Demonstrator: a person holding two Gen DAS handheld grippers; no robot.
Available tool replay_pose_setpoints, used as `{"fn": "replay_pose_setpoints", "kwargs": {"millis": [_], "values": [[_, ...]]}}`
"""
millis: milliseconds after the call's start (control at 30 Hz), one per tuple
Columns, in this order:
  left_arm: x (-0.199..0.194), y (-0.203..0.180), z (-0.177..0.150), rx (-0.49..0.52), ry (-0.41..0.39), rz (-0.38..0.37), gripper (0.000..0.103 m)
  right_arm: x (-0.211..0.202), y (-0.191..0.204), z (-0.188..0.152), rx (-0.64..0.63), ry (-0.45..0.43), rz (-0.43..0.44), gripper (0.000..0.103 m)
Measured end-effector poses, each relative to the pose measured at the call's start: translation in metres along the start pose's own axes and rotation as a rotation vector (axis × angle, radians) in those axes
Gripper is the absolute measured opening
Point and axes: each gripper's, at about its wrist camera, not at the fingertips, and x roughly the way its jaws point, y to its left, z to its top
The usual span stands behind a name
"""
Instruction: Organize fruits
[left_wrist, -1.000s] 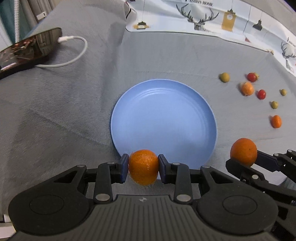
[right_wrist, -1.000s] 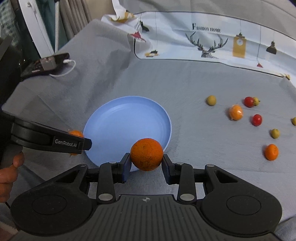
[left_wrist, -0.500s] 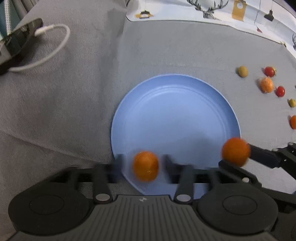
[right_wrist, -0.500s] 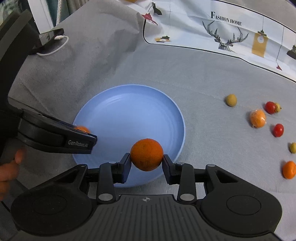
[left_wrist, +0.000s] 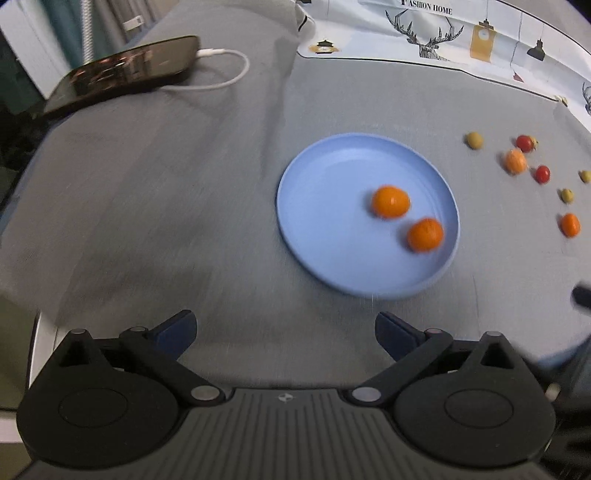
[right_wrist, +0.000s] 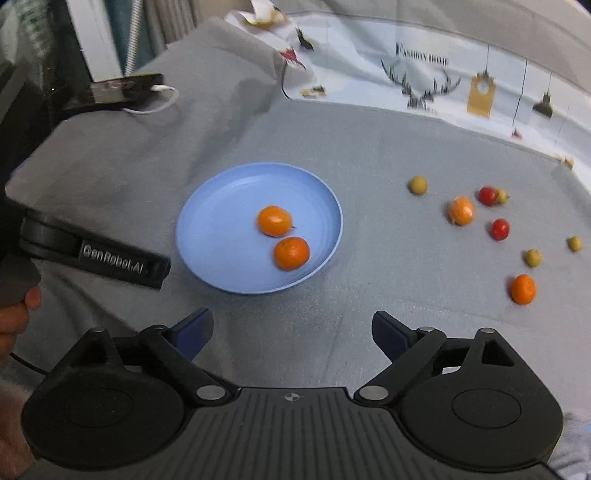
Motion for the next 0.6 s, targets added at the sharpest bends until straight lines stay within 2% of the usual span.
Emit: {"fn": "replay_pose_setpoints", "kwargs": {"millis": [267, 600], "values": [[-0.046, -0.008, -0.034, 0.028, -0.081, 0.010, 0.103, -0.058, -0.002, -0.017, 0.035, -0.156, -0.056, 0.098], [-0.091, -0.025, -0.058, 0.079, -0.195, 0.019, 0.103, -0.106, -0.008, -0.040, 0.064, -0.272, -0.065, 0.099]]}}
